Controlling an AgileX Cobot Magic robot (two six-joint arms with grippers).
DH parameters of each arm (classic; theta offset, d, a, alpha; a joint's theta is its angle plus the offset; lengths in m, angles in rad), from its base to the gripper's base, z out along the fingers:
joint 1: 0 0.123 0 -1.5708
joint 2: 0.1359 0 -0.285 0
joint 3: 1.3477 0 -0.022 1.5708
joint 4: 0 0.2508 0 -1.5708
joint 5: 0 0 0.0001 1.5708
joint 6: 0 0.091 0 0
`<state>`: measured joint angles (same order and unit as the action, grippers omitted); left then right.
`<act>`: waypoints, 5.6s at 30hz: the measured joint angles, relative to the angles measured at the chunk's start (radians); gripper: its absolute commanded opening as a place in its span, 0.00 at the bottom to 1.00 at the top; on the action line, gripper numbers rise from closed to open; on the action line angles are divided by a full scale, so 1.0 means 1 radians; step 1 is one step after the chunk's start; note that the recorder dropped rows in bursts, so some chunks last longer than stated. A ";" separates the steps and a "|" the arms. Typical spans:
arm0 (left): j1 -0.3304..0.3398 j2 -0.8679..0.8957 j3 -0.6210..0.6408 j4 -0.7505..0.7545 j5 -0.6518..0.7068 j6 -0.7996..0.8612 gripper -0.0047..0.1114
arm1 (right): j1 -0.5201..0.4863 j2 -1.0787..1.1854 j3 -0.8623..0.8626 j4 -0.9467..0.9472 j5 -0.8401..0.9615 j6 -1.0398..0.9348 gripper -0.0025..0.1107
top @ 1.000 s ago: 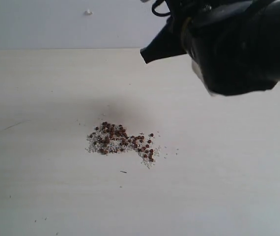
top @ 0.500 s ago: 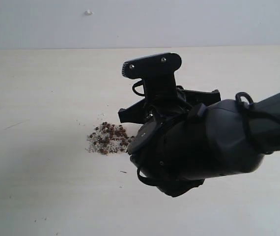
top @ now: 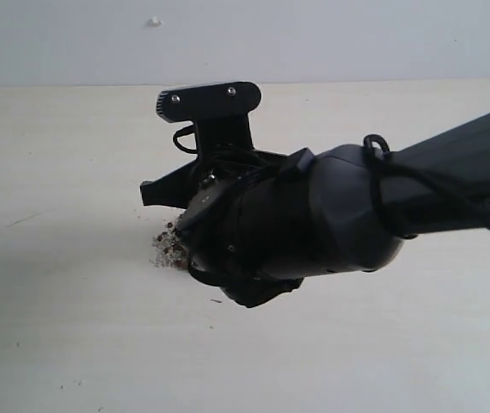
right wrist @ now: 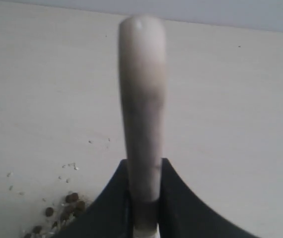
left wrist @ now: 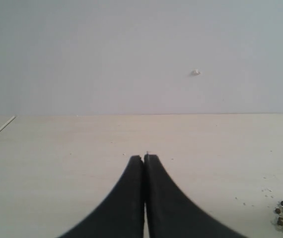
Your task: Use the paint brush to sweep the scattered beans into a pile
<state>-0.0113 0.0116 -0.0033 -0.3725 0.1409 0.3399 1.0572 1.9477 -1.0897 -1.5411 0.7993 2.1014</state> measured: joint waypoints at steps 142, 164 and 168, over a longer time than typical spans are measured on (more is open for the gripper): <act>0.000 0.000 0.000 0.000 0.000 0.000 0.04 | -0.606 0.198 -0.202 0.018 -1.728 -1.350 0.02; 0.000 0.000 0.000 0.000 0.000 0.000 0.04 | -0.604 0.085 -0.202 -0.013 -1.702 -1.439 0.02; 0.000 0.000 0.000 0.000 0.000 0.000 0.04 | -0.604 0.107 -0.202 0.148 -1.703 -1.600 0.02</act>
<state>-0.0113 0.0116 -0.0033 -0.3725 0.1409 0.3399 0.4533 2.0543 -1.2920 -1.3931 -0.9035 0.5018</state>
